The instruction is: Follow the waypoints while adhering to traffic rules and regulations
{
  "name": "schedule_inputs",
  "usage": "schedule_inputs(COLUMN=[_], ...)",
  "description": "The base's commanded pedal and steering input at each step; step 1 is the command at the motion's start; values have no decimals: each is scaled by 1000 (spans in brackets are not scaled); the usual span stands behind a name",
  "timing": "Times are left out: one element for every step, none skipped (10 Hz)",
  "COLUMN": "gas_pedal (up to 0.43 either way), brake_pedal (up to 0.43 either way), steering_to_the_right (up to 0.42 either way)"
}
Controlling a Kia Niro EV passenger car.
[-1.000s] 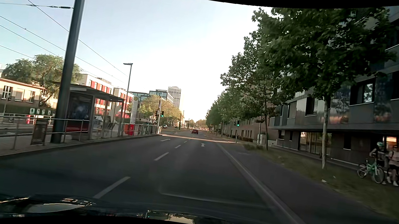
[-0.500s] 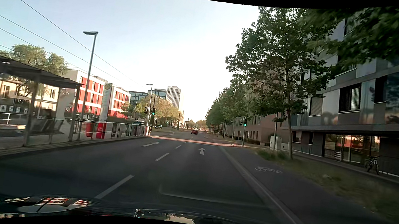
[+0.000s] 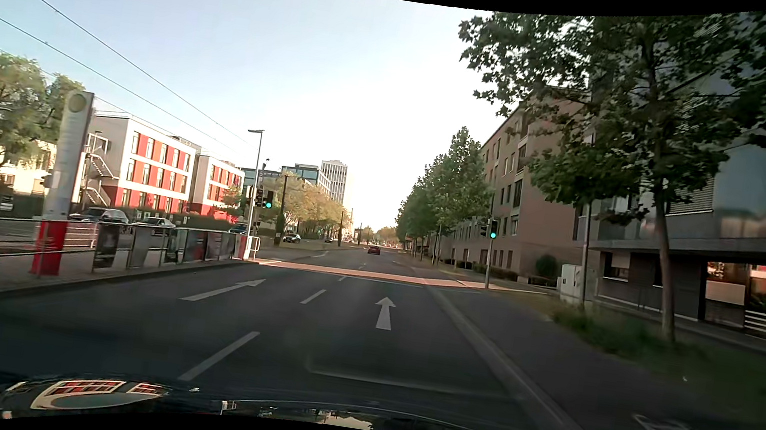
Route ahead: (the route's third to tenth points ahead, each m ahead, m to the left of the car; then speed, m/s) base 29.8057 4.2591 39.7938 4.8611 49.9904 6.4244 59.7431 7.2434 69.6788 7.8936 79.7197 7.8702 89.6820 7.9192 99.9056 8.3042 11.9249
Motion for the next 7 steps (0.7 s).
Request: schedule_inputs(gas_pedal=[157,157,157,157,157,157,157], brake_pedal=[0,0,0,0,0,0,0], steering_to_the_right=[-1,-1,-1,-1,-1,-1,-2])
